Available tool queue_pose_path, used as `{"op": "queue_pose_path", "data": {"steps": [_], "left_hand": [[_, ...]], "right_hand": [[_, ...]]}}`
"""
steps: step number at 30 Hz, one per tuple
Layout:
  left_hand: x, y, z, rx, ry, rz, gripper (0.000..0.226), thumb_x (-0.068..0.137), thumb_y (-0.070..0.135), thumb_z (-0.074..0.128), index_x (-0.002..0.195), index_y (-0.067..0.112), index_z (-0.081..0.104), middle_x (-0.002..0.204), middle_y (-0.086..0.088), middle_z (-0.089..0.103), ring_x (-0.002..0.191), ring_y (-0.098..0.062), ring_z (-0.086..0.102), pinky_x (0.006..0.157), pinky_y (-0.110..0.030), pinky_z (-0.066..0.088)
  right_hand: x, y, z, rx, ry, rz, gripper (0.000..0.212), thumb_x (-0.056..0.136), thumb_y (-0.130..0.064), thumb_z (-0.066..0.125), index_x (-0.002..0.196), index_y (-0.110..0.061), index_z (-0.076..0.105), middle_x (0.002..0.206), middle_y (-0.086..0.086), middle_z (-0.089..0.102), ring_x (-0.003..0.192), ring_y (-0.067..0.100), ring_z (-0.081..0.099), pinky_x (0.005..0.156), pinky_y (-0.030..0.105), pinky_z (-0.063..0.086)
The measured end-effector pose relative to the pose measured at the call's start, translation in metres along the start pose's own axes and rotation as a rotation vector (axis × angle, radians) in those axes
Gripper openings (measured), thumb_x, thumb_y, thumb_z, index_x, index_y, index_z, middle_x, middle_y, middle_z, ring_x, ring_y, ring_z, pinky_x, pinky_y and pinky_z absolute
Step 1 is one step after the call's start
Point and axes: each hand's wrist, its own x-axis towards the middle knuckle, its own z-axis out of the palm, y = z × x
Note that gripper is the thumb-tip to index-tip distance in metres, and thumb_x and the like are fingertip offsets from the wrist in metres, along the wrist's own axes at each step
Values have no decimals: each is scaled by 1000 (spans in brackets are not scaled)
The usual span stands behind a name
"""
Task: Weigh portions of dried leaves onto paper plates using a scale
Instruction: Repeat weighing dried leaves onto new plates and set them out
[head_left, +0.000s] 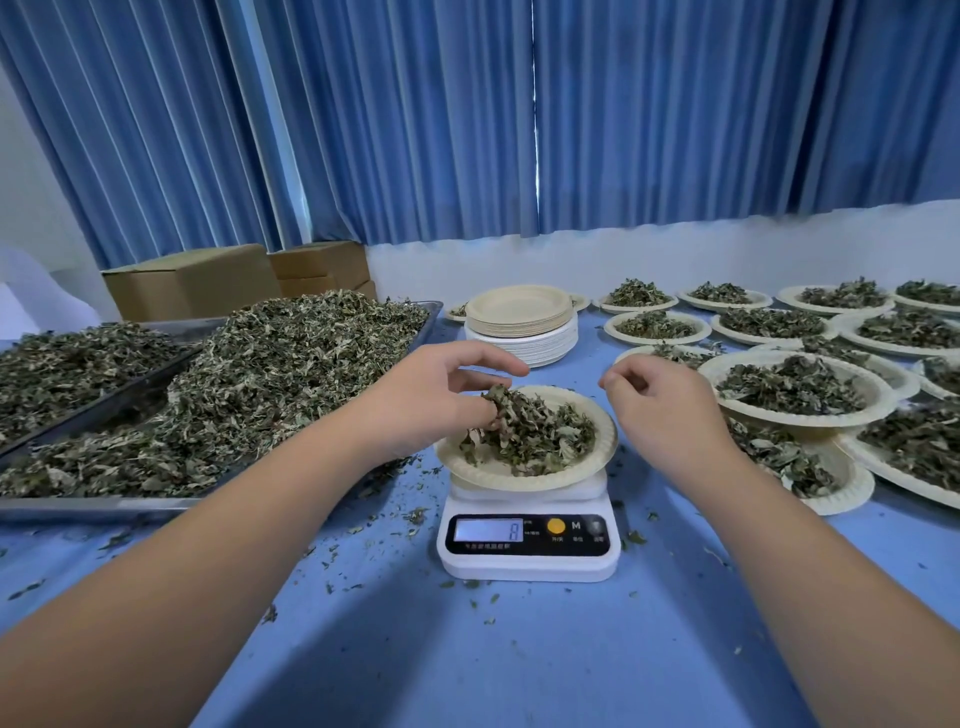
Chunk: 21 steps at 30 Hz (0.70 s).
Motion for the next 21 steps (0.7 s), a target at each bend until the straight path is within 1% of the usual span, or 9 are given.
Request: {"op": "queue_pose_path", "data": {"steps": [2,4,7,9,12,15,17,19,21], "left_hand": [[-2,1,0,-35,-5,7,44,82,-12,59,99,27,71,116,-4,69,111,-1,62,87,-43,57],[-4,0,0,-76,6,7,43,80,-11,58,94,27,74,119,-8,67,111,-7,63,86,-47,57],[-5,-2,2,-57,28,-25,38,71,3,60,88,34,75,121,-5,65,106,-20,68,89,-58,53],[-6,-2,4,-41,42,-42,36,70,7,60,88,34,74,120,-2,67,103,-25,69,89,-60,52],[-5,-3,5,-27,47,-46,34,75,5,62,88,33,74,116,-1,68,100,-24,70,90,-55,53],[-4,-5,7,-17,49,-49,43,83,-7,60,85,33,75,112,-3,69,95,-25,71,89,-51,55],[-4,-4,7,-3,63,-51,43,86,-9,59,85,31,74,108,-4,71,87,-25,73,87,-42,57],[-5,-2,8,-4,88,-45,38,86,-9,61,88,27,73,105,-5,72,78,-23,74,79,-30,59],[-5,0,8,-14,122,-43,34,86,-9,62,90,24,72,101,-4,72,73,-18,73,68,-19,55]], "right_hand": [[0,0,0,-5,1,-3,19,93,-19,53,79,-20,67,67,-10,61,60,2,52,54,16,35],[0,0,-1,0,1,-1,20,92,-19,53,79,-20,67,66,-10,61,59,2,51,54,18,35],[0,0,0,0,-4,6,20,93,-19,52,80,-18,68,65,-10,60,59,3,51,54,19,36],[0,0,0,3,-7,12,20,93,-20,53,80,-19,68,64,-11,59,58,2,50,54,18,35],[0,0,0,9,-6,8,19,92,-19,53,80,-20,68,64,-12,59,59,2,50,54,19,35],[0,1,1,0,-5,3,19,92,-19,53,81,-18,68,64,-11,59,58,3,50,54,20,36],[1,1,1,-8,0,0,19,92,-19,54,81,-18,69,64,-12,58,58,3,49,54,19,35],[1,2,1,-8,2,0,19,92,-20,54,81,-18,68,64,-12,58,58,2,49,54,19,35],[1,2,1,-10,2,2,19,92,-20,53,80,-20,68,64,-12,58,58,2,50,53,17,35]]}}
